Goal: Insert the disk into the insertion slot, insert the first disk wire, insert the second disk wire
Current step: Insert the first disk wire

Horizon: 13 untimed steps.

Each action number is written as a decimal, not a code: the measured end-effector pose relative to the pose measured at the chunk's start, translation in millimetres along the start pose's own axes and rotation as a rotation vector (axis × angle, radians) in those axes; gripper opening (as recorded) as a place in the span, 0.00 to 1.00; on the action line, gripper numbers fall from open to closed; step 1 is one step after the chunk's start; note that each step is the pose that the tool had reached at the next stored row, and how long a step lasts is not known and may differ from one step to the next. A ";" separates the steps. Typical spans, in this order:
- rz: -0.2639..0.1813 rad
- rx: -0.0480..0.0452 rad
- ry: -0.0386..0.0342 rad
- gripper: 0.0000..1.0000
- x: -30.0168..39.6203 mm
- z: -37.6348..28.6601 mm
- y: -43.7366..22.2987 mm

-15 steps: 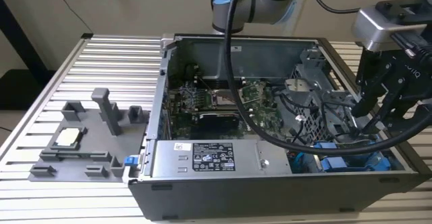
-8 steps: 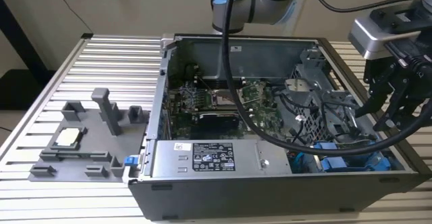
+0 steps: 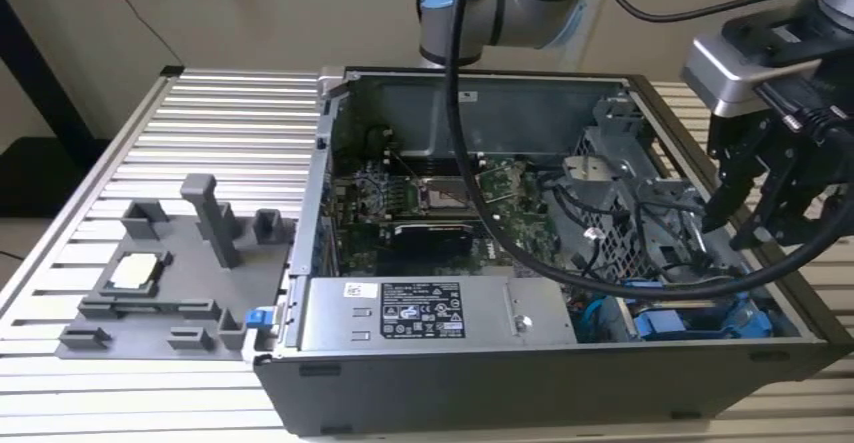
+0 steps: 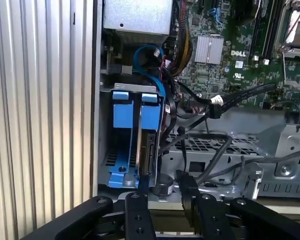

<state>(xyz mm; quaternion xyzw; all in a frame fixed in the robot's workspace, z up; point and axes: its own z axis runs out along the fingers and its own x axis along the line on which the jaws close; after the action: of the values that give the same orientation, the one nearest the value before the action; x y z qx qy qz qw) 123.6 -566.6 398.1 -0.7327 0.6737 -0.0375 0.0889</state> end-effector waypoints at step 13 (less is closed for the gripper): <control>-0.020 0.0431 0.0034 0.40 -13.6 7.4 6.1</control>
<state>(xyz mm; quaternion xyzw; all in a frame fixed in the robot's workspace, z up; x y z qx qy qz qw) 117.7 -553.0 390.7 -0.7372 0.6656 -0.0542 0.1031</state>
